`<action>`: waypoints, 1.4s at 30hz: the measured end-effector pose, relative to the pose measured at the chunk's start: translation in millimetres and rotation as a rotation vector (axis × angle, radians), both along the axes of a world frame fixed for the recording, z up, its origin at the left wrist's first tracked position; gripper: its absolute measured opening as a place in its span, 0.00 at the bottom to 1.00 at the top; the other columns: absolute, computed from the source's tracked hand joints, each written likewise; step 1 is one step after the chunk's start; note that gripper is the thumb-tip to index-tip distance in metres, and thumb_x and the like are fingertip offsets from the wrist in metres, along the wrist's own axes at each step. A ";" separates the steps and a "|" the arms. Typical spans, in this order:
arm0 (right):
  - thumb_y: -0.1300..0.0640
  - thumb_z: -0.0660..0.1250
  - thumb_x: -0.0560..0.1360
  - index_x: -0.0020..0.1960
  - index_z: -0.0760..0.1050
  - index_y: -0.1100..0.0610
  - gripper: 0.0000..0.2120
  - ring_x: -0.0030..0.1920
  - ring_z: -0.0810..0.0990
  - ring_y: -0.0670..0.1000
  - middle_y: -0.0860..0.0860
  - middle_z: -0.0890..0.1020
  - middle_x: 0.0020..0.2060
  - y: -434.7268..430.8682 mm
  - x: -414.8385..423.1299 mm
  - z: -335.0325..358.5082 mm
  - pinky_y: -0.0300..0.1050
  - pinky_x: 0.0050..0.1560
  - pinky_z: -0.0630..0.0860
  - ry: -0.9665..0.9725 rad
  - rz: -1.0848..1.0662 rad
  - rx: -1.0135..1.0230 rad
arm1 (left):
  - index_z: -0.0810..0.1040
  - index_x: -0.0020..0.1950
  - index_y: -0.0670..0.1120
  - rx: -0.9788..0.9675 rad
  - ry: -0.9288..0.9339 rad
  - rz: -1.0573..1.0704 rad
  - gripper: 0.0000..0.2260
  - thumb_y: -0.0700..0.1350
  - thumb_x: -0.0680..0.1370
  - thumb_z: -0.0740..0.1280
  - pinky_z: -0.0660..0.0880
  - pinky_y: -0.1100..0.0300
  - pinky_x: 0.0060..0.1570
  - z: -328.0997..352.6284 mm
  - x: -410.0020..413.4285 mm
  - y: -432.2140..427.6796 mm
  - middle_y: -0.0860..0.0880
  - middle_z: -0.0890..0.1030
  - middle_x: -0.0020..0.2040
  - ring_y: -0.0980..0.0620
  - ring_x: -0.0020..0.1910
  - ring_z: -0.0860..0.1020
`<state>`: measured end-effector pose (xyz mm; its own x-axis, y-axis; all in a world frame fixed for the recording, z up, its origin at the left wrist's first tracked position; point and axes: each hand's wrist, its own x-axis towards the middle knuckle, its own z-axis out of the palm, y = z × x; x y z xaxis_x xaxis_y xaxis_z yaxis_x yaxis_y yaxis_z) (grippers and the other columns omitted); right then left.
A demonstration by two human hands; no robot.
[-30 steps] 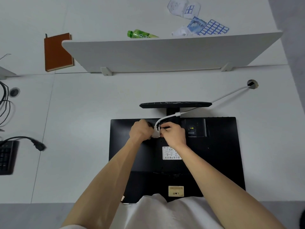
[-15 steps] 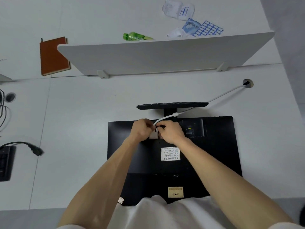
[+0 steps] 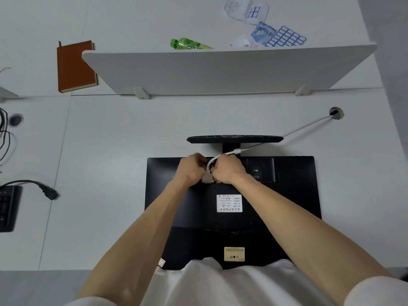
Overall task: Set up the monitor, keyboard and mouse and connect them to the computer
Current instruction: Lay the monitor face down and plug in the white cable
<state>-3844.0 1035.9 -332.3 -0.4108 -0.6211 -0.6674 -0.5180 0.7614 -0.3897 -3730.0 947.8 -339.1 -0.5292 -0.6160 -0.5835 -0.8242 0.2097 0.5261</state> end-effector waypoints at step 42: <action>0.59 0.62 0.78 0.46 0.82 0.51 0.11 0.32 0.85 0.48 0.50 0.85 0.36 6.0 -0.1 6.5 0.43 0.39 0.82 -0.108 -0.036 -0.117 | 0.80 0.45 0.46 -0.078 -0.170 0.147 0.10 0.51 0.75 0.63 0.81 0.53 0.43 -7.1 8.3 18.1 0.45 0.84 0.45 0.42 0.42 0.83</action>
<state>-3844.0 1041.9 -325.9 -0.3640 -0.6836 -0.6327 -0.4419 0.7247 -0.5287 -3721.6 965.9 -346.2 -0.3286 -0.7259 -0.6042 -0.9243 0.1156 0.3638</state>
